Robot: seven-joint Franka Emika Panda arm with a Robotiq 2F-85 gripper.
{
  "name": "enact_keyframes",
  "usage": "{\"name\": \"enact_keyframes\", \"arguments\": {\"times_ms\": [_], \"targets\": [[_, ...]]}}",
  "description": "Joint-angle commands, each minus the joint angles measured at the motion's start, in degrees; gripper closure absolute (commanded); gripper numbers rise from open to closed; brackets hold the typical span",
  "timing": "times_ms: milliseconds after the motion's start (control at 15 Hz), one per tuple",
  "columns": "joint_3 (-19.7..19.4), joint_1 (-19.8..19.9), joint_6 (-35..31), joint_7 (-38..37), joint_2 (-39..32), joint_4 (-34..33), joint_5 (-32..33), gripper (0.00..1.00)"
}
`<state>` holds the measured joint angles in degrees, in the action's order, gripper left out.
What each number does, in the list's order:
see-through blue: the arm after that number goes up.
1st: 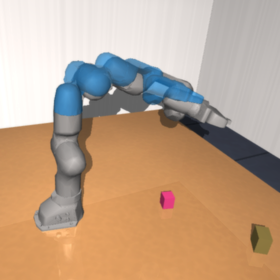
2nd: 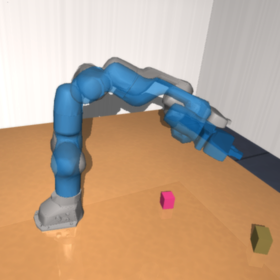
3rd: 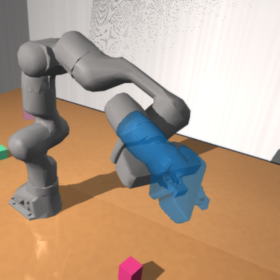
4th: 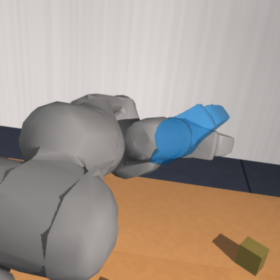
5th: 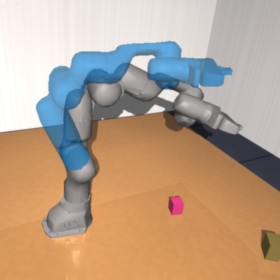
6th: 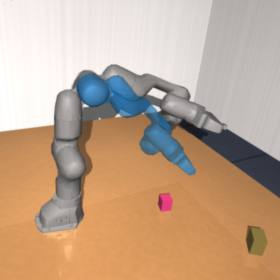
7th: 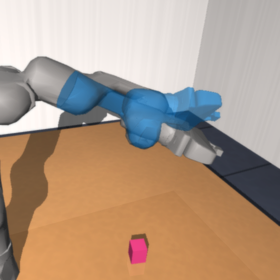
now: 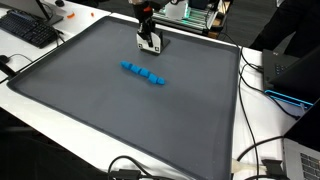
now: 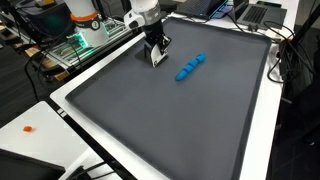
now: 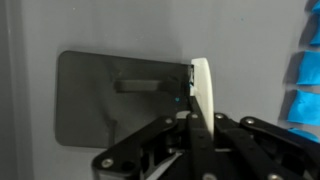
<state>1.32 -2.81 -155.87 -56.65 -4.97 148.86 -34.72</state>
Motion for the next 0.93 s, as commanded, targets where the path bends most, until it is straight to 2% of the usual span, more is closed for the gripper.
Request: {"name": "enact_keyframes", "arguments": {"times_ms": [0, 400, 533, 600, 867], "targets": [[0.27, 0.40, -0.84, 0.74, -0.27, 0.54, -1.42, 0.64], [-1.06, 0.54, -0.51, -1.31, 3.69, 1.79, 4.63, 0.19], [-1.44, 0.90, 0.70, -1.03, 4.97, 1.78, 9.23, 0.05], [-1.49, 1.16, 1.66, 0.18, 5.91, 1.72, 10.95, 0.00], [-1.61, 2.03, 5.08, 0.18, 8.94, 1.43, 17.25, 0.00]]}}
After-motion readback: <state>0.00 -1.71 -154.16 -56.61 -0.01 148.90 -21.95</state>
